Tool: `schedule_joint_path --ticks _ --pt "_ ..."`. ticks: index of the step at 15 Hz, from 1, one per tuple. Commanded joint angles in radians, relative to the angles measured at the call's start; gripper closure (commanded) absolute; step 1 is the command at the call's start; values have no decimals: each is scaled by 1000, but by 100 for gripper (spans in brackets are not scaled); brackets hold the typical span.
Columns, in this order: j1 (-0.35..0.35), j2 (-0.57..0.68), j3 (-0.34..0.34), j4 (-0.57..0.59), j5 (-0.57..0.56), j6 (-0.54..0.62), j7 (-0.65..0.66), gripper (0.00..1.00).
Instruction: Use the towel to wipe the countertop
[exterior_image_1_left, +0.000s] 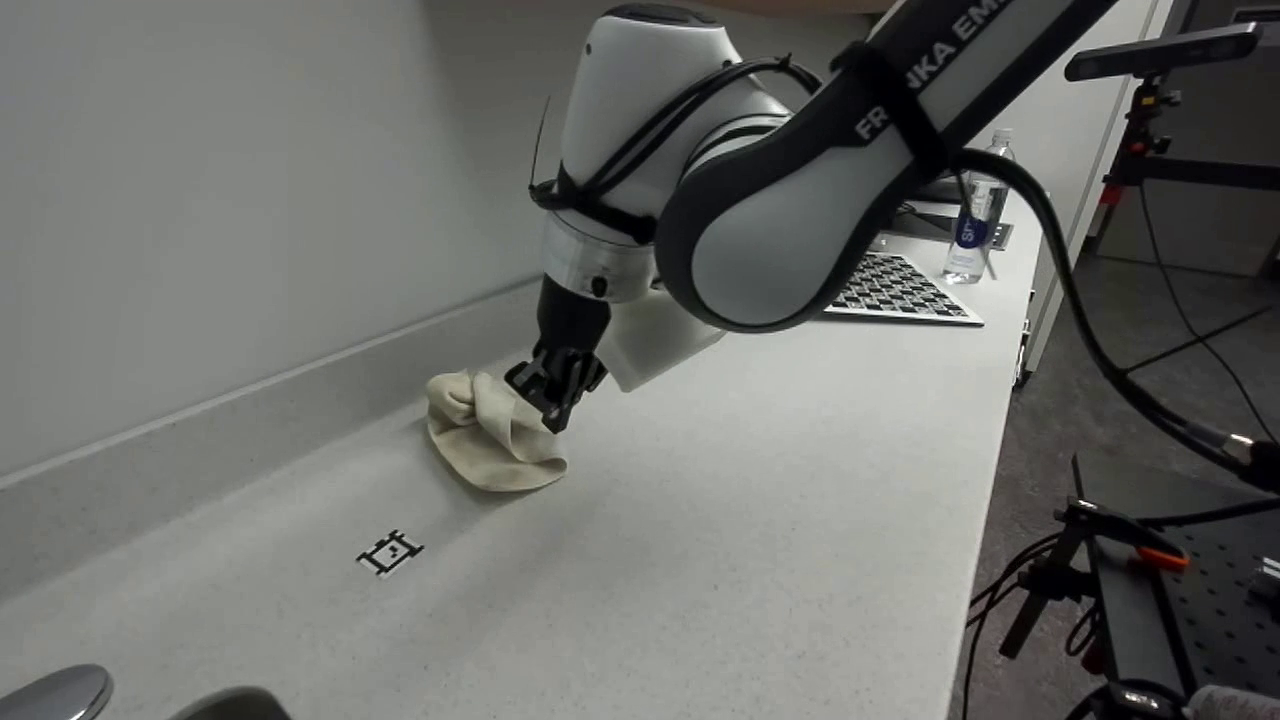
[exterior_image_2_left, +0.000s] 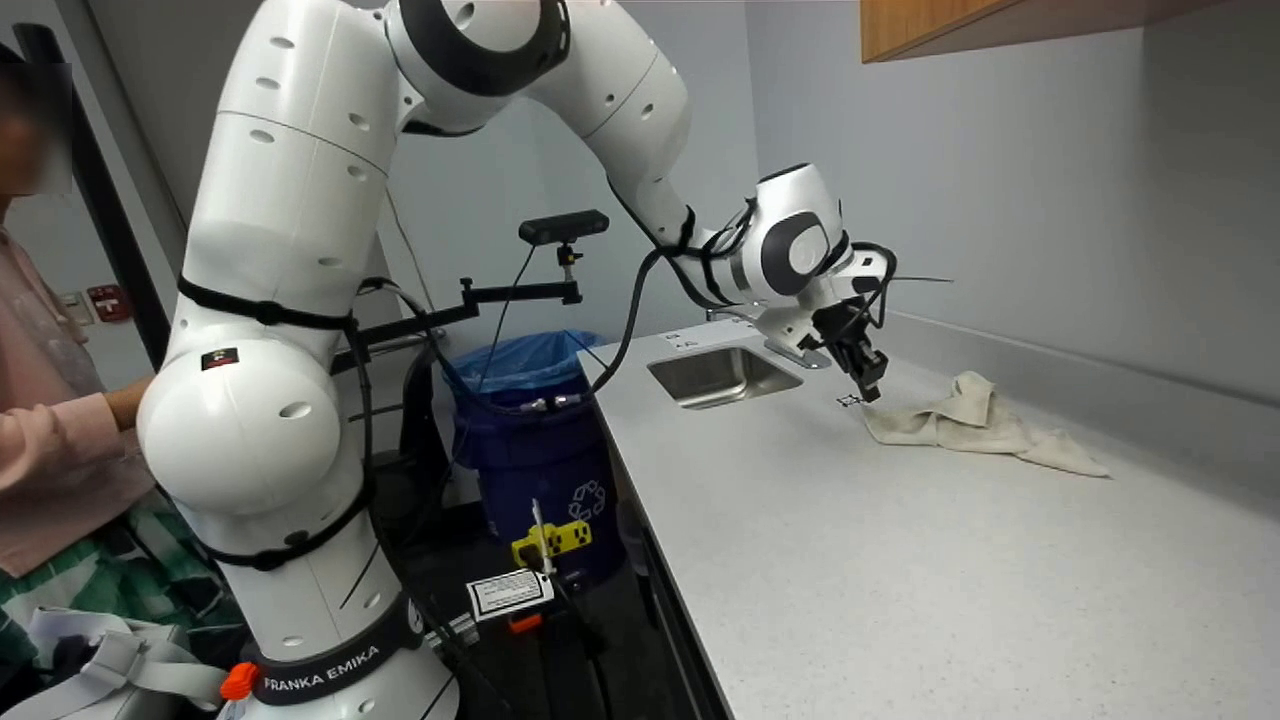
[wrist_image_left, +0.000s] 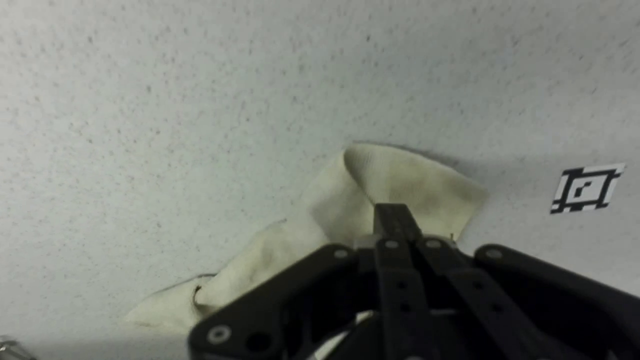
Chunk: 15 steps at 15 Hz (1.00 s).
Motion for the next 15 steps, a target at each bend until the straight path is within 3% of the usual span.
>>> schedule_joint_path --ticks 1,4,9,15 --pt "-62 -138 85 -165 82 -46 -118 100" --pt "-95 -220 127 -250 110 -120 -202 100" --pt "-119 -359 140 -349 72 -245 -267 100" --pt "-147 -530 147 -468 24 -261 -269 100"
